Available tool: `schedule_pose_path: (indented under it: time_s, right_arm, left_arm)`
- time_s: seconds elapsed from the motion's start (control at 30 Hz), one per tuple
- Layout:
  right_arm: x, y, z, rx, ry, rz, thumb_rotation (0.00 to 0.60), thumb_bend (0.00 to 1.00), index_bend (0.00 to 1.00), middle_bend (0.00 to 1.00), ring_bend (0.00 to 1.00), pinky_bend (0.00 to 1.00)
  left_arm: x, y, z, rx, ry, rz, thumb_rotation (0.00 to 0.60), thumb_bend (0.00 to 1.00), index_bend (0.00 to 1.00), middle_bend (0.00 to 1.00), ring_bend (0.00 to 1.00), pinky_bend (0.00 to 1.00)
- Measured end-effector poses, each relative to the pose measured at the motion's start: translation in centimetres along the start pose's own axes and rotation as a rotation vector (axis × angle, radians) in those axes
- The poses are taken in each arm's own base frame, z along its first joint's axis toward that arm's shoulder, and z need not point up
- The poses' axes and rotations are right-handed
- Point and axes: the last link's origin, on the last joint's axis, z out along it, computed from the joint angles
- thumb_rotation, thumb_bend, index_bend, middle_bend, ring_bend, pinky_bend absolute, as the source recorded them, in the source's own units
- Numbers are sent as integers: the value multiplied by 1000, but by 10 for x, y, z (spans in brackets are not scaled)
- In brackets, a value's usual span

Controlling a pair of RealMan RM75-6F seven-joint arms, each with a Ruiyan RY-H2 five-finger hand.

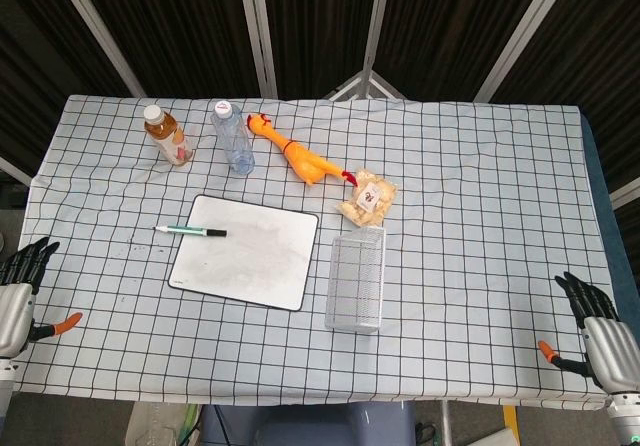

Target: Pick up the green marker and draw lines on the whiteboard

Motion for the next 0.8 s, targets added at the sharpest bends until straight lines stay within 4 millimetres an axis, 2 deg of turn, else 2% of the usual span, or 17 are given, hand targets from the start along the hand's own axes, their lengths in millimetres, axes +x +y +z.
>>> schedule_pose_path:
  time_s: [0.6,0.8]
  right_arm:
    - [0,0,0,-3,3,3,600,267,0,0,0,0]
    - [3,-2,1,2,25,19,600,268,0,0,0,0]
  left_arm:
    - [-2,1,3,-7,-7,12,600,132,4,0,0,0]
    - [-6,2,11,-7,-24,32,600,133,62,0,0,0]
